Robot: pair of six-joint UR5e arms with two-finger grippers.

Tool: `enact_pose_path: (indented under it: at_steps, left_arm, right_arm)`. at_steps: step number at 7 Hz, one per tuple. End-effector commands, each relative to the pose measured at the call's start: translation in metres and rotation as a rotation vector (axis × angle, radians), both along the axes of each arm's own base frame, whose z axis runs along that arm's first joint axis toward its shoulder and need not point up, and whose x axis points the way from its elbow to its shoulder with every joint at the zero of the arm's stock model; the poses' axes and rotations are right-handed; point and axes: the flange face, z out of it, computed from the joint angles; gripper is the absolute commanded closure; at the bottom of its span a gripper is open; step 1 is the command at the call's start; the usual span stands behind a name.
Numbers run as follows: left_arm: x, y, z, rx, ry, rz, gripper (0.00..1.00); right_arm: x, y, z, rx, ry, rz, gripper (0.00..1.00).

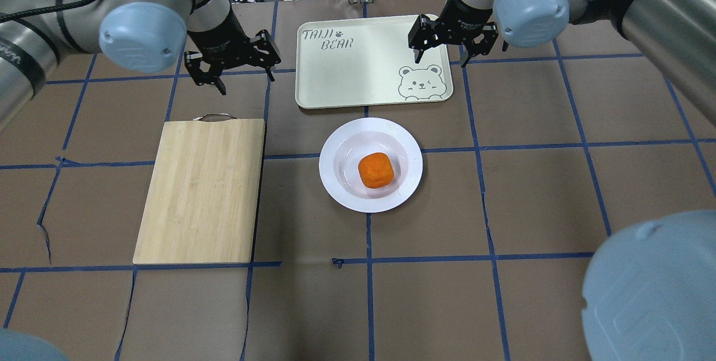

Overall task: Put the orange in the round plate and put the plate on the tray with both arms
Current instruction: 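Open the left gripper and lift it away while the right gripper moves toward the plate, then lower the right gripper to the plate rim and grip the rim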

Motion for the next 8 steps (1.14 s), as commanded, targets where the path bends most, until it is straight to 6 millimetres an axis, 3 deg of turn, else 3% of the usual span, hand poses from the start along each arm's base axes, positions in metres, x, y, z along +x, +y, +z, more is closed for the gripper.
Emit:
enact_pose_path:
  at_steps: [1,2,3,4,6,7,8]
  left_arm:
    - [0.044,0.026,0.05,0.001,-0.194,-0.011,0.0]
    - [0.051,0.039,0.061,0.011,-0.199,0.001,0.0]
    - [0.067,0.047,0.072,0.013,-0.201,0.036,0.0]
    - [0.064,0.053,0.088,-0.008,-0.201,0.042,0.0]
    - [0.06,0.055,0.084,-0.003,-0.152,0.032,0.0]
    - [0.055,0.056,0.085,-0.005,-0.139,0.0,0.0]
    - [0.044,0.056,0.082,-0.01,-0.009,-0.101,0.0]
  right_arm:
    - [0.011,0.021,-0.063,0.073,-0.133,0.001,0.0]
    - [0.008,0.047,-0.097,0.051,-0.137,-0.003,0.0]
    - [-0.011,0.073,-0.128,0.037,-0.18,-0.025,0.0]
    - [-0.024,0.091,-0.147,0.066,-0.292,-0.076,0.0]
    - [-0.019,0.102,-0.152,0.09,-0.33,-0.094,0.0]
    - [-0.013,0.122,-0.166,0.146,-0.389,-0.114,0.0]
    - [-0.012,0.134,-0.173,0.139,-0.406,-0.111,0.0]
